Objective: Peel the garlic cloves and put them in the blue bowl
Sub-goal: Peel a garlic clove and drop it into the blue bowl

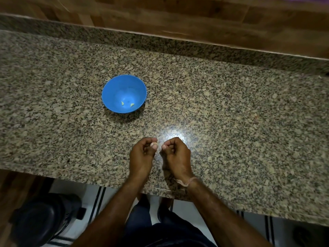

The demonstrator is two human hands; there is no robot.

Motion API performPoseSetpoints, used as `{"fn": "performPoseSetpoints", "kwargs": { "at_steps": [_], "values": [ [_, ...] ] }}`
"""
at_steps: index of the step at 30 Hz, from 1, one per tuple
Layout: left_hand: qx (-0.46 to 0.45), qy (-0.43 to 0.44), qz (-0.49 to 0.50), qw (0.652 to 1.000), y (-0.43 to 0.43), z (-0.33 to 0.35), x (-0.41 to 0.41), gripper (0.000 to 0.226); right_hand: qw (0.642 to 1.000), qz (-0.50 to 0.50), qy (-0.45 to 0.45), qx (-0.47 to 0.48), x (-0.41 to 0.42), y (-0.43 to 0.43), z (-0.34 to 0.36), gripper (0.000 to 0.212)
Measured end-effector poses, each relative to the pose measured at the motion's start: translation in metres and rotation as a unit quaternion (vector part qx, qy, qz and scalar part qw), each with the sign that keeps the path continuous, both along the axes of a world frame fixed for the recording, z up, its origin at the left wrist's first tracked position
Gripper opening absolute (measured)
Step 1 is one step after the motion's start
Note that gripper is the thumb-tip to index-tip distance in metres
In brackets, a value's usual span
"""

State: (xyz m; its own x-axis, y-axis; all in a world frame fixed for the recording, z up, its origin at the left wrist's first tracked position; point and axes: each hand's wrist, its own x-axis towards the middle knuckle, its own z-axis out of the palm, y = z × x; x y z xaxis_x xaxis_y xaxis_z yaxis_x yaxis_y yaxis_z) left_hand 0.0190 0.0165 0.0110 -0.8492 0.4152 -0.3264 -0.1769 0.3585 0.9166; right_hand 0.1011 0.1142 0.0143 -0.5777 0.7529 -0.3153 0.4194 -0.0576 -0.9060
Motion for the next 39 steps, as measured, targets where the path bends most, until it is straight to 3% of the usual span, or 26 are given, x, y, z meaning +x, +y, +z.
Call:
{"fn": "performPoseSetpoints", "kwargs": {
  "at_steps": [4, 7, 12, 18, 27, 39],
  "values": [
    [-0.097, 0.204, -0.101, 0.969, 0.005, -0.002, -0.031, 0.020, 0.998, 0.049, -0.032, -0.001, 0.008, 0.011, -0.009, 0.016],
    [-0.133, 0.269, -0.137, 0.944, 0.004, -0.010, -0.041, 0.021, 0.996, 0.072, -0.050, 0.006, 0.007, 0.011, -0.013, 0.020],
    [-0.176, 0.287, -0.098, 0.936, -0.022, -0.014, -0.014, 0.060, 0.991, 0.092, -0.086, 0.041, 0.004, 0.006, -0.016, 0.023],
    [-0.204, 0.293, -0.144, 0.923, -0.053, -0.028, 0.002, 0.048, 0.982, 0.100, -0.123, 0.107, -0.001, -0.006, -0.018, 0.025],
    [-0.209, 0.290, -0.177, 0.917, -0.056, -0.029, -0.011, 0.056, 0.972, 0.069, -0.142, 0.173, 0.002, -0.020, -0.022, 0.025],
    [-0.175, 0.274, -0.185, 0.927, -0.059, -0.025, -0.014, 0.029, 0.957, 0.054, -0.216, 0.184, -0.013, -0.025, -0.014, 0.038]
  ]
}}
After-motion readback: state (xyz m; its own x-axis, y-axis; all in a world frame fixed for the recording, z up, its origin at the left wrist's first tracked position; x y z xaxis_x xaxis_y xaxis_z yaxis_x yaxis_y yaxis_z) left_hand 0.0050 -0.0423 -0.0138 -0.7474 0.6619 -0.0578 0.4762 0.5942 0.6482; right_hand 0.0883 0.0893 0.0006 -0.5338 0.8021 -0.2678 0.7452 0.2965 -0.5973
